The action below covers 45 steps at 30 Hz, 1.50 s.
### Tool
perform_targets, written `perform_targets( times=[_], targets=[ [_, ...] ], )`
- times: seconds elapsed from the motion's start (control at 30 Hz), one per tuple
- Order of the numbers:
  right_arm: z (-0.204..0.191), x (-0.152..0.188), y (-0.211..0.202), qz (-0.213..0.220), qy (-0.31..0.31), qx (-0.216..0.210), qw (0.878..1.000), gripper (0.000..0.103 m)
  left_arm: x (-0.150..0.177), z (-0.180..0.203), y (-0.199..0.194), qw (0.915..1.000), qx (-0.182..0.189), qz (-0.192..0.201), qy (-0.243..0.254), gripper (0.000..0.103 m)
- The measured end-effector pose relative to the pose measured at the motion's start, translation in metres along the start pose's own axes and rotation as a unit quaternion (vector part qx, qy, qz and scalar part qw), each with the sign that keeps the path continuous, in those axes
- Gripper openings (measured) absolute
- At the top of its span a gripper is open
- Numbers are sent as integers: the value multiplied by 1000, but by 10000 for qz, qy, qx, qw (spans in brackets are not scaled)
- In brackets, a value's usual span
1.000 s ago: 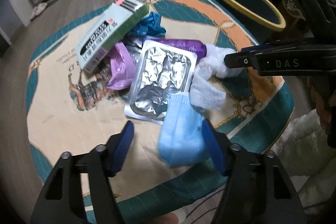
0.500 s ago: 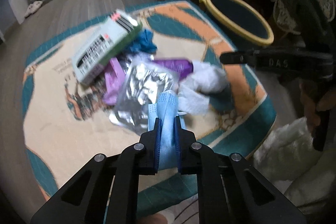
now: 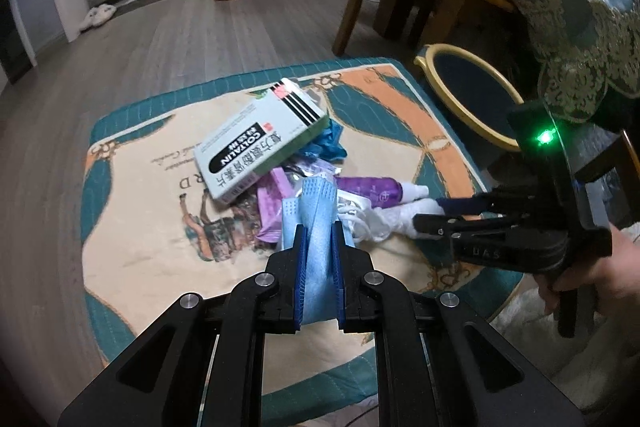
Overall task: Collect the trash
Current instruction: 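Grasp the white tissue with the right gripper while the left gripper grasps the blue mask, then carry the tissue and mask over the bin and open both grippers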
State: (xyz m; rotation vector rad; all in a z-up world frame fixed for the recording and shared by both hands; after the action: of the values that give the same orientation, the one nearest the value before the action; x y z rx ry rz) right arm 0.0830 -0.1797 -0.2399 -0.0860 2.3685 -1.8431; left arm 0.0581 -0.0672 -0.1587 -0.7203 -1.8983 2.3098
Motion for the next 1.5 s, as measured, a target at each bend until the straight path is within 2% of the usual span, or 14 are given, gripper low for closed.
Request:
perform_targets(
  times=[0.13,0.23,0.33,0.5,0.6,0.67,0.7,0.77,0.83,0.93,1.03,1.4,1.5],
  targets=[
    [-3,2,-10,25,12,-87,10000,12,-4,-5,-7,9999,-11,107,-48,13],
    [-2,0,-32,222,106,-244,9994,11,-14,-7,-21,9996,-25,280,-74,13],
    [3,-6,-66,538,195,-383,9976,11,-35,-3,-51,9980,58,621,-74,13],
    [33,-34,-148,1222,186,-404,9915,11,-80,22,-104,9924,-111,1123,485,13],
    [61,-47,-181,1518,317,-366,9872,11,-101,38,-115,9887,-150,1264,798,13],
    [89,-53,-190,1661,439,-176,9850,11,-111,49,-108,9868,-176,1293,955,13],
    [98,-52,-191,1704,524,-128,9839,11,-115,54,-101,9874,-46,1270,942,13],
    [127,-52,-185,1764,886,-218,9801,11,-124,66,-87,9888,197,1174,901,13],
    [153,-53,-177,1710,1239,-398,9766,11,-137,85,-78,9868,289,1188,1065,13],
    [188,-60,-177,1747,1366,-126,9750,11,-151,114,-62,9841,374,1136,1316,13],
    [220,-60,-172,1722,1671,-178,9706,11,-166,138,-40,9834,557,1008,1403,13],
    [299,-49,-155,1596,2453,-187,9560,12,-193,215,38,9799,817,672,1690,13],
    [315,-40,-151,1569,2756,-355,9477,14,-200,232,54,9796,881,643,1686,13]
  ],
)
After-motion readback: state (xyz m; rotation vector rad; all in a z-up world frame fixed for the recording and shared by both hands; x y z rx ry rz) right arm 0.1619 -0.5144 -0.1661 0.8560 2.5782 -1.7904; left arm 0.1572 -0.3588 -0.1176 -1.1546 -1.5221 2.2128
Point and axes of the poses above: each gripper's, at about its wrist camera, not at the fingertips, and y roughly the way its jaws point, z to its right, x to its underside, the point moved 10 cm from there along y, roughly the way its jaws point, and after that the axes turned 12 degrees about -z, right-handed, at the moved point
